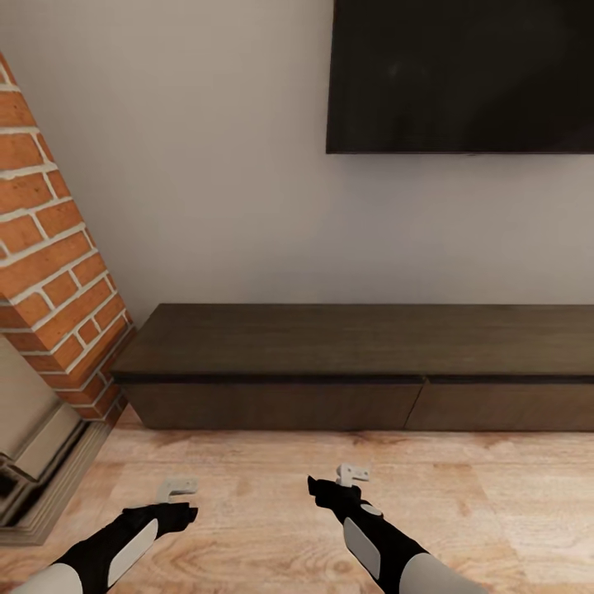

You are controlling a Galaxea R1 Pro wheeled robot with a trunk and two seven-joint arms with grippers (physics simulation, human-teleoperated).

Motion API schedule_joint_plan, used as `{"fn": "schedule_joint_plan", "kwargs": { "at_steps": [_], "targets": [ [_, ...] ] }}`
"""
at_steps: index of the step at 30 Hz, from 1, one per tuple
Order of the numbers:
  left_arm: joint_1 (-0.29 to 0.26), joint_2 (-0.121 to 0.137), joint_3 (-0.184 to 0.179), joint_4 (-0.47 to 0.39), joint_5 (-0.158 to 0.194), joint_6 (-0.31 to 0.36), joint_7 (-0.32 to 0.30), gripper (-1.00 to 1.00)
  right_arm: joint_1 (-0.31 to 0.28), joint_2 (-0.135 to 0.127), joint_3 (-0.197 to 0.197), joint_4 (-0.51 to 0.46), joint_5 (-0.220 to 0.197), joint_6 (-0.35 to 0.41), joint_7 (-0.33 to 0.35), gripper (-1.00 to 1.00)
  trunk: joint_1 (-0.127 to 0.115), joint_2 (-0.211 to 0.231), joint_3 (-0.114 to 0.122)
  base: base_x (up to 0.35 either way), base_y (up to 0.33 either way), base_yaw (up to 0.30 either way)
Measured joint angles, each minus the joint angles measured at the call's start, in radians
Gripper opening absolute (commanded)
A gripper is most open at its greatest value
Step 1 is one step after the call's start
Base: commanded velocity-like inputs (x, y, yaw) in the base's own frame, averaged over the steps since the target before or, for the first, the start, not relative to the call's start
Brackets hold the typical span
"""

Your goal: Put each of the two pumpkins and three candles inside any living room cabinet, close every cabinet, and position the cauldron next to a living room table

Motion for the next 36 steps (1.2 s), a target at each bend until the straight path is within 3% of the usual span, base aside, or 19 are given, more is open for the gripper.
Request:
{"fn": "schedule_joint_plan", "kwargs": {
  "at_steps": [3,8,18,27,36],
  "targets": [
    [0.000,-0.007,0.001,0.048,-0.002,-0.024,0.000,1.00,0.000,0.000,0.001,0.000,0.000,0.004,0.057,1.00,-0.011,0.021,0.009,0.000,0.000,0.000],
    [0.000,-0.013,0.001,0.064,-0.002,-0.047,0.000,1.00,0.000,-0.001,0.001,0.000,-0.003,0.004,0.079,1.00,-0.031,0.056,0.025,0.000,0.000,0.000],
    [0.001,-0.016,0.000,0.071,-0.002,-0.053,-0.001,1.00,0.000,-0.001,0.001,0.001,-0.003,0.003,0.083,1.00,-0.069,0.126,0.056,0.000,0.000,0.000],
    [0.001,-0.065,-0.001,0.119,-0.010,-0.080,0.001,1.00,0.000,-0.001,0.000,0.021,-0.003,0.001,0.083,1.00,-0.104,0.189,0.085,0.000,0.000,0.000],
    [0.000,-0.072,0.001,0.136,-0.013,-0.092,0.002,1.00,0.000,0.000,0.001,0.038,-0.001,-0.001,0.084,1.00,-0.138,0.252,0.113,0.000,0.000,0.000]
  ]
}}
